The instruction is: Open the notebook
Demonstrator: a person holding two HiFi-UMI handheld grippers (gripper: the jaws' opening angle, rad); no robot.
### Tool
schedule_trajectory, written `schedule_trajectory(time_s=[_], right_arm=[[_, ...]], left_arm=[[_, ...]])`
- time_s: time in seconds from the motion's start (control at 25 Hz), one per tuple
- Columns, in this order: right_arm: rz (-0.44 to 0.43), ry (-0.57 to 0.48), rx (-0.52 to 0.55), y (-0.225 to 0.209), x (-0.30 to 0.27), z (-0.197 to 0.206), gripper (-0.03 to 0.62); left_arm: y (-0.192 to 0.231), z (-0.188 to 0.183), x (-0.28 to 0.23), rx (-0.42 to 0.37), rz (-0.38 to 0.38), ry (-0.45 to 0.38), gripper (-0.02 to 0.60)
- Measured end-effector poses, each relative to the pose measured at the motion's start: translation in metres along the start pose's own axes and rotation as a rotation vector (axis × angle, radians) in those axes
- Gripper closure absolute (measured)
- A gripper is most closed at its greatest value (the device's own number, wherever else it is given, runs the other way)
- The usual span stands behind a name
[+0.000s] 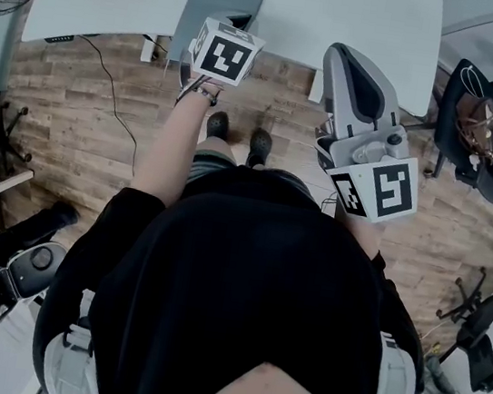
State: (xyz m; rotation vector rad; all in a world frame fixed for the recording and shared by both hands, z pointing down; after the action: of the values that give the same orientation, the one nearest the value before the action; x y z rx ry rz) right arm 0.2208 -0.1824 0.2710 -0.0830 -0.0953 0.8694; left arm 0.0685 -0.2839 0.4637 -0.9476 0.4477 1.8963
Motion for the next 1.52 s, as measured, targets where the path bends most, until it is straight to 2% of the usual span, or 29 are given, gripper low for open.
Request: schedule_trajectory(time_s=[0.32,0.72,0.96,1.24,1.52], right_arm=[[0.005,-0.005,0.014,0.009,-0.012,-0.001,0.59],[0.032,-0.007,0.022,0.031,-0.036,-0.001,0.589],[0.041,-0.009,0.033,0.045,-0.048,-0.002,0.591],[0.048,-0.006,0.038,0.058,-0.06,0.0,0.589],[0.054,-0.01,0.051,0.073,-0.072,-0.003,0.591]], left_arm=[[0.007,-0.006,0.016,0.076,0.072,-0.059,0.565],[0.017,-0.014,0.035,0.171,0.214,-0.148,0.566],[0.025,-0.02,0.052,0.2,0.281,-0.191,0.566],[0.041,-0.027,0.072,0.23,0.322,-0.243,0.566],[0.057,-0.031,0.09,0.21,0.341,-0.258,0.566]])
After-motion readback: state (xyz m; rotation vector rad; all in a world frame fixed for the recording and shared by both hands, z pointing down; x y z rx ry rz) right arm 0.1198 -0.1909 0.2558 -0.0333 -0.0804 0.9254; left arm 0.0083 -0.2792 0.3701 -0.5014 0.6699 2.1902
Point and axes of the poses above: the fingertips, and each gripper's own axes: x backward along the fingers, y to its left, z out of its underside, the point moved 3 cm from there along x, backward along the fingers, and after that the axes turned 5 degrees about y, right-handed, at the moved point
